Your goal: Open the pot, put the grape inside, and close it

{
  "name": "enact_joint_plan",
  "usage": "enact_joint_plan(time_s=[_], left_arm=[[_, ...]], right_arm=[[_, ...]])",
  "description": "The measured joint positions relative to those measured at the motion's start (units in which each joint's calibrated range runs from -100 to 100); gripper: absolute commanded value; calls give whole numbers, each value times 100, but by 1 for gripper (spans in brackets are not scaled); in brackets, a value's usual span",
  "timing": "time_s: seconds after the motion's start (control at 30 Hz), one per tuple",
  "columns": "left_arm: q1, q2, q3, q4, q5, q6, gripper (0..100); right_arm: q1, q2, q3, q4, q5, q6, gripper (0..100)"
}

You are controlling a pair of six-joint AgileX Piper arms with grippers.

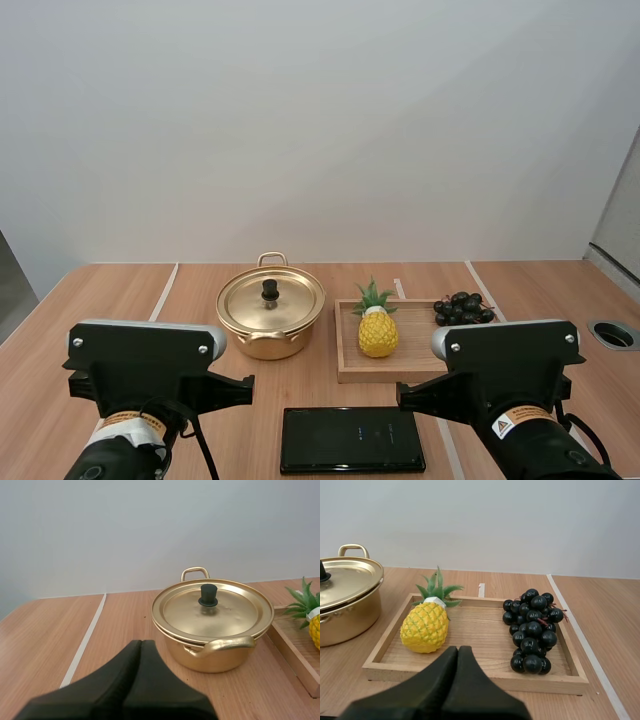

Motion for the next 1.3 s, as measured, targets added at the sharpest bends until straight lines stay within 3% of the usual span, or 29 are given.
enact_joint_plan(time_s=[0.13, 0.2, 1.3], left_arm=[[0, 14, 14, 12, -2293, 0, 0], [0, 14, 14, 12, -2786, 0, 0], [0, 14, 14, 12, -2972, 0, 0]], right_arm=[[0, 0, 21, -12, -1722, 0, 0], [0, 0, 21, -22, -2011, 0, 0], [0, 0, 21, 127, -2121, 0, 0]])
